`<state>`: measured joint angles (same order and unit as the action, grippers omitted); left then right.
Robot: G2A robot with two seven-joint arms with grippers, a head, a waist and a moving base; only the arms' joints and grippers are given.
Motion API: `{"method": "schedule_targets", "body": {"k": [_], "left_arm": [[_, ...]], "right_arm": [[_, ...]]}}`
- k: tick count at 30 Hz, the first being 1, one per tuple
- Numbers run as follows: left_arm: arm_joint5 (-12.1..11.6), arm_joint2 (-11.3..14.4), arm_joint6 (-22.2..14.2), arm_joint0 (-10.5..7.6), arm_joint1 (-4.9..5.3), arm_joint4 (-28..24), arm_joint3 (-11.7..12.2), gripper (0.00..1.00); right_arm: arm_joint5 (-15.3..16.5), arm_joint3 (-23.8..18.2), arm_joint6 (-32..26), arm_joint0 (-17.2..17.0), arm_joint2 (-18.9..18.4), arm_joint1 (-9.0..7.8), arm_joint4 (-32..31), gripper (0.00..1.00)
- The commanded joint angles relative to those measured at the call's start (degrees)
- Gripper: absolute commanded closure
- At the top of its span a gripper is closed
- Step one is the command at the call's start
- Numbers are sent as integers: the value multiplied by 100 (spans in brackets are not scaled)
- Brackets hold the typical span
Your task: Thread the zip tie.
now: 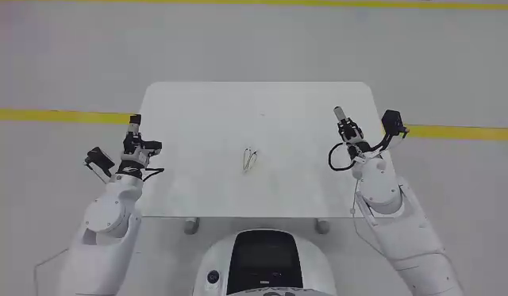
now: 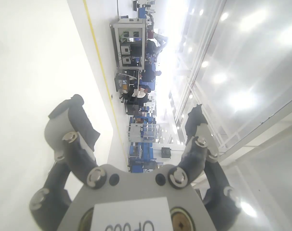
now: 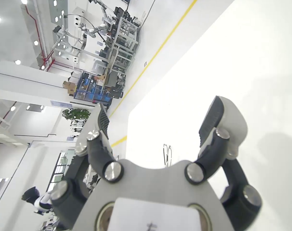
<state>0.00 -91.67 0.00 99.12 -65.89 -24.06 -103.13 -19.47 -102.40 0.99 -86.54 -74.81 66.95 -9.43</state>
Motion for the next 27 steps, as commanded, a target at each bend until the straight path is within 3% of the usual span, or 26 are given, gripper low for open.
{"method": "schedule_targets", "body": {"k": [1, 10, 18, 21, 27], "left_arm": [[0, 0, 0, 0, 0, 0, 0, 0], [0, 0, 0, 0, 0, 0, 0, 0], [0, 0, 0, 0, 0, 0, 0, 0], [0, 0, 0, 0, 0, 0, 0, 0], [0, 0, 0, 0, 0, 0, 0, 0]], "right_arm": [[-1, 43, -13, 45, 21, -2, -270, 0], [-1, 677, -869, 863, 578, 183, -1526, 0], [-1, 1586, -1700, 1610, 1050, 647, -2733, 0], [-1, 1783, -1972, 1782, 1123, 835, -3063, 0], [-1, 1783, -1972, 1782, 1123, 835, -3063, 0]]}}
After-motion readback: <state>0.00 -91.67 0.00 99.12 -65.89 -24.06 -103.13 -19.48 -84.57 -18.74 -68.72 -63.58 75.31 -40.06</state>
